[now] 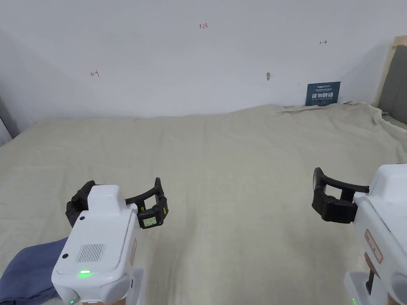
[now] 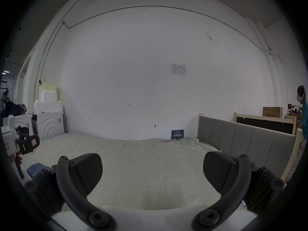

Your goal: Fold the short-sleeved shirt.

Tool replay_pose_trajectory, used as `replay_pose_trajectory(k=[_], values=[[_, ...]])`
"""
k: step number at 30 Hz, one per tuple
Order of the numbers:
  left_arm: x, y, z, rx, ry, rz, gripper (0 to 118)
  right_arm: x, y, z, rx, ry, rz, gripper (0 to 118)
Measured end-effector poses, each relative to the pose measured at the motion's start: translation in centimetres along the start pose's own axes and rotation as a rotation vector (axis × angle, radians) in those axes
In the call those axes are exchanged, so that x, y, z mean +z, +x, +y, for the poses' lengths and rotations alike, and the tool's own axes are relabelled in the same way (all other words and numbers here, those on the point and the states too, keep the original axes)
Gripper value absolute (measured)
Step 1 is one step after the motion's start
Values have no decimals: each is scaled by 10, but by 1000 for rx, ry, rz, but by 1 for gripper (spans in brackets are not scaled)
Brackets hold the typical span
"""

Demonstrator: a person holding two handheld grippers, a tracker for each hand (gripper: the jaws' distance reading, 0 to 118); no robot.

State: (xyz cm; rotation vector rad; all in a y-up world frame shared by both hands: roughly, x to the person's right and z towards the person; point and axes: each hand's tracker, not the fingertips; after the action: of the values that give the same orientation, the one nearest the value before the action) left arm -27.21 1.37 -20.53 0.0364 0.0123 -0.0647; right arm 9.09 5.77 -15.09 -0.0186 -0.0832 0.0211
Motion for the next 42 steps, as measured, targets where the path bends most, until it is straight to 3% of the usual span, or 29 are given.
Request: replay_pose_trajectory(k=[42], values=[[2,2,2,-2,0,-6,118,0,6,0,-2,16,-5,118]])
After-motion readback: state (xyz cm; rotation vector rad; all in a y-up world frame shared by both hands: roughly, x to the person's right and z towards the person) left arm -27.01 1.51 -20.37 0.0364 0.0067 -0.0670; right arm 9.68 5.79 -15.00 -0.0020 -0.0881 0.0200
